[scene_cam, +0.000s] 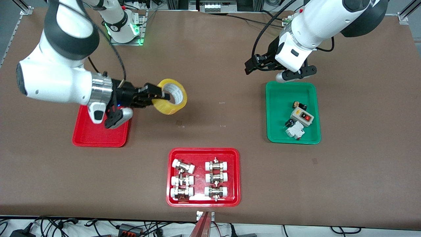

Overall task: Left arm passes tape to right arm into tray
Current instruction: 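Carry the tape with the right gripper while the left gripper withdraws, then lower the tape roll into the empty red tray with the right gripper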

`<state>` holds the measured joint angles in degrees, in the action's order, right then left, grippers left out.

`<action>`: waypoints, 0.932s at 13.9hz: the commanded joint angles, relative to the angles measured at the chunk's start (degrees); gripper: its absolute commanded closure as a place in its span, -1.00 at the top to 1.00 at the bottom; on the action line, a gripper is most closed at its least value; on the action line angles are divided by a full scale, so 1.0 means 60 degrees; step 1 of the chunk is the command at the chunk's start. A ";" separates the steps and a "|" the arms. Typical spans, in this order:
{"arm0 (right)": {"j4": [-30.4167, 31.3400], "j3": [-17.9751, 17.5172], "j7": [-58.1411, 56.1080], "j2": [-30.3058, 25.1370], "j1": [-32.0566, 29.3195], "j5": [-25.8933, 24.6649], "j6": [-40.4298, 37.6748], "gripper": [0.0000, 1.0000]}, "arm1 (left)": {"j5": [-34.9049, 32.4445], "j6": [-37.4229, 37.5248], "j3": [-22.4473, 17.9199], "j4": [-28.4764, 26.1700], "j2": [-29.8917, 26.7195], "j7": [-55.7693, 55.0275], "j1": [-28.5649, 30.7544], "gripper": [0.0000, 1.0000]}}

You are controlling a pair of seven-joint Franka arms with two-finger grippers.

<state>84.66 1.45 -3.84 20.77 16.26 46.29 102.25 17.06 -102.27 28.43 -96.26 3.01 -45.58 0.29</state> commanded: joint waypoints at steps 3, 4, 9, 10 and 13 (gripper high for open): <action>0.0200 -0.0096 -0.0210 0.0478 -0.1330 -0.0639 -0.0736 -0.18 | -0.1140 0.0214 0.0124 -0.0275 -0.0326 0.0492 0.0724 1.00; 0.0288 -0.0096 -0.0210 0.0624 -0.1695 -0.0640 -0.0883 -0.17 | -0.1274 0.0417 0.0299 -0.0232 -0.0369 0.0826 0.1164 1.00; 0.0712 -0.0096 -0.1261 0.1342 -0.3322 -0.1004 -0.1631 -0.15 | -0.1625 0.1544 -0.1525 -0.0203 -0.0896 0.2935 0.0863 1.00; 0.0873 -0.0096 -0.1670 0.1416 -0.3586 -0.1122 -0.1690 -0.15 | -0.1989 0.1764 -0.2168 -0.0202 -0.0940 0.3156 0.0469 1.00; 0.1357 -0.0096 -0.2901 0.1737 -0.4523 -0.1444 -0.1923 -0.16 | -0.2403 0.2059 -0.3213 -0.0173 -0.1175 0.4851 0.0128 1.00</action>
<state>91.16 1.84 -17.27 30.84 -7.31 38.61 92.63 4.30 -91.03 12.19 -96.40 -2.22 -22.18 2.86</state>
